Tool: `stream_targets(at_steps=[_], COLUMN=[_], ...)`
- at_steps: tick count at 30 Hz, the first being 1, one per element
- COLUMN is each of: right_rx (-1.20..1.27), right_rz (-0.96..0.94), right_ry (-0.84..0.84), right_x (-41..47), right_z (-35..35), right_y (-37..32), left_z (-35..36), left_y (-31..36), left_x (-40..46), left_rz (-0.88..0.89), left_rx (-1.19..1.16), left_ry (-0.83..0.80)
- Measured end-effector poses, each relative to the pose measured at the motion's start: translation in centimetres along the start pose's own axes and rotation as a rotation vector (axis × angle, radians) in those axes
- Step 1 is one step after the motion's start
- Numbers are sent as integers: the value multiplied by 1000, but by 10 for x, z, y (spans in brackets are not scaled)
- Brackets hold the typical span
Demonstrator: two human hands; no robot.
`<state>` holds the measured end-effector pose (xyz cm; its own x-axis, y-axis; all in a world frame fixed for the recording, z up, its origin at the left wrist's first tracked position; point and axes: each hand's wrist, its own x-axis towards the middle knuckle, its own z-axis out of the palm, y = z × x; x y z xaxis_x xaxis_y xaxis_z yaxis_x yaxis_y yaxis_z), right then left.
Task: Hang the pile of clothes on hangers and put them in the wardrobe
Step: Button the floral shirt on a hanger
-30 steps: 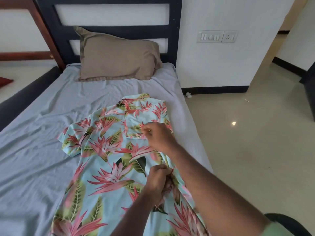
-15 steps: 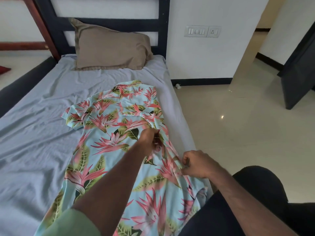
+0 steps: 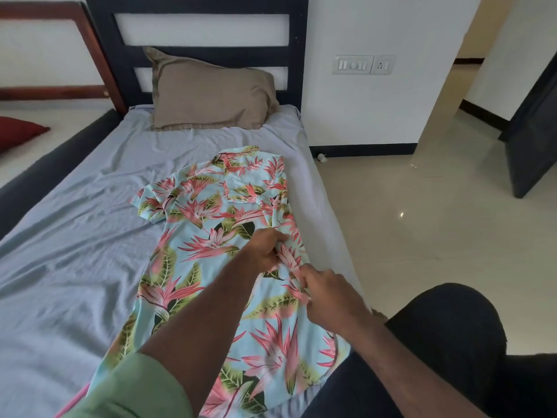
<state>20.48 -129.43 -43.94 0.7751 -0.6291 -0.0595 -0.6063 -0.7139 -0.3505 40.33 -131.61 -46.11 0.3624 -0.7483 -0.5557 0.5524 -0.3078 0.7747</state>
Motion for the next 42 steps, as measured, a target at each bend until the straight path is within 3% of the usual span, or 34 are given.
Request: stream_targets(at_steps=[2,6,10,14,23,28,35,38,42], right_rx=[-71,107,201,139,99,89,114,130,140], right_rz=[-116,-244,-101,89,59,-36,-177,-268,-371], right_ry=[85,-139,11,30,-40,-54,-35,-32,-38], right_x=[-2,-1,30,59,116,160,237,269,310], right_z=[3,13,10,8,-8,-14,2,14,30], right_y=[-26,-66,-46,-6,-10,-40,-101,-133,-173], left_z=[-6,-25,-44,-52,-100,-144,-234,-266,-292], left_y=[0,-12,-31,-52,-53,-9,61,82,89], left_x=[-6,-9,-17,-39,-99,-90,-42,-25,-5], left_rz=[-6,-44,-37,-75,-180,-14,229,233,164], left_rx=[-14,46,141,111,401,411,537,484,388], left_ry=[4,41,132,54,-48,145,634,703,616])
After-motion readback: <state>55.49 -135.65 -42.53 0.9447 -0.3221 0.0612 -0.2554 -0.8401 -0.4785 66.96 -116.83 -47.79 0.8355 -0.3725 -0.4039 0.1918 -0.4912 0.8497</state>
